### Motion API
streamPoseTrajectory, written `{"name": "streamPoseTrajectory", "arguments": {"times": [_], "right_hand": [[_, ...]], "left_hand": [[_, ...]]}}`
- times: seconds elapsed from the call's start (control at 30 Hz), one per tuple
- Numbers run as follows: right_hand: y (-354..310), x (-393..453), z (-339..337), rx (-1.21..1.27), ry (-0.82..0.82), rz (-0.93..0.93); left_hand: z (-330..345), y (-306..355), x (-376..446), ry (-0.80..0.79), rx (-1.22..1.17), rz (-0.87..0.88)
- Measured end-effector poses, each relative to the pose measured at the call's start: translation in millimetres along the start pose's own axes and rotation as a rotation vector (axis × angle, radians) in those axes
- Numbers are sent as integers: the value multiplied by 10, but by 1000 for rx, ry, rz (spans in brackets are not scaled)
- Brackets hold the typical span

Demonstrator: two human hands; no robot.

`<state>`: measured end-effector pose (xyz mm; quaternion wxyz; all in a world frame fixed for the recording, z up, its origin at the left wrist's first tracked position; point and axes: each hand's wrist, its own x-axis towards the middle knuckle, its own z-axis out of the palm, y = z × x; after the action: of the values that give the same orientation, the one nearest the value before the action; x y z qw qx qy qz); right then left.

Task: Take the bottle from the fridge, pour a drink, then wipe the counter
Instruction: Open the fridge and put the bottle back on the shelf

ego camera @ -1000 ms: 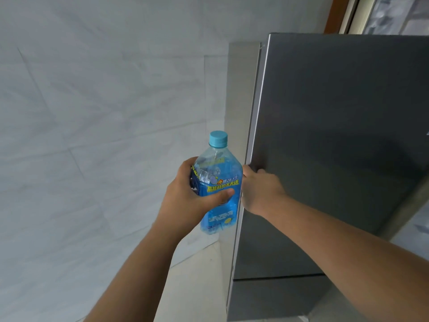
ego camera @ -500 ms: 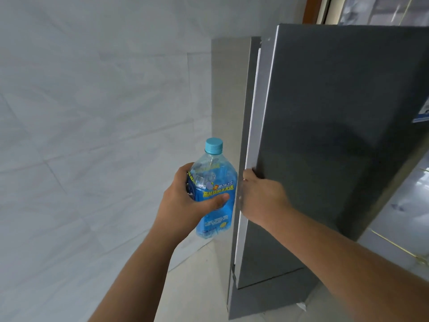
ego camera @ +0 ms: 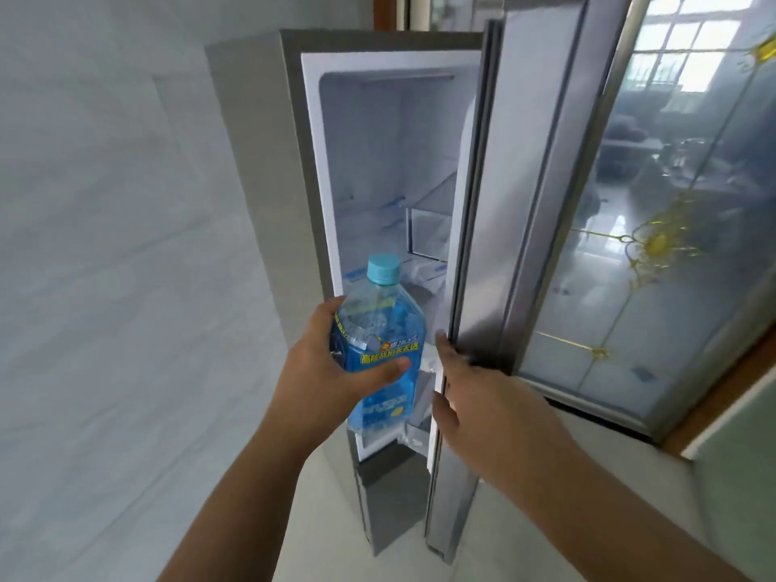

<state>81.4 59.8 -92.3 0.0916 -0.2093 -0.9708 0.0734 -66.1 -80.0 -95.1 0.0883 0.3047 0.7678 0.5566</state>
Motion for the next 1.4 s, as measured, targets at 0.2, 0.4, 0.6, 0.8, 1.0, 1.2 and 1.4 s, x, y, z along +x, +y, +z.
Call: {"name": "streamPoseTrajectory", "arguments": {"times": [0.2,0.4,0.6,0.8,1.0,1.2,1.4], "right_hand": [[268,-470,-101,69,-34,202],[557,-766,-258,24,56,325],[1049,-899,-130,128,38,344],[1391,-966,-59,96,22,419],[1766,-1013,-86,90,136,540],[2147,-1015,-145,88,147,676],[2712,-958,-144,64,153,763]], "left_hand": [[523,134,12,-176,-57,53],[983,385,-109,-352,-167,78],[1314,537,-126,-457,-218,103],[1627,662,-94,-500,-191,155],[1955,759,-22,-509,-165,170],[2249,864,18,-550,-165,153],[2573,983,137,-578,-197,125]]}}
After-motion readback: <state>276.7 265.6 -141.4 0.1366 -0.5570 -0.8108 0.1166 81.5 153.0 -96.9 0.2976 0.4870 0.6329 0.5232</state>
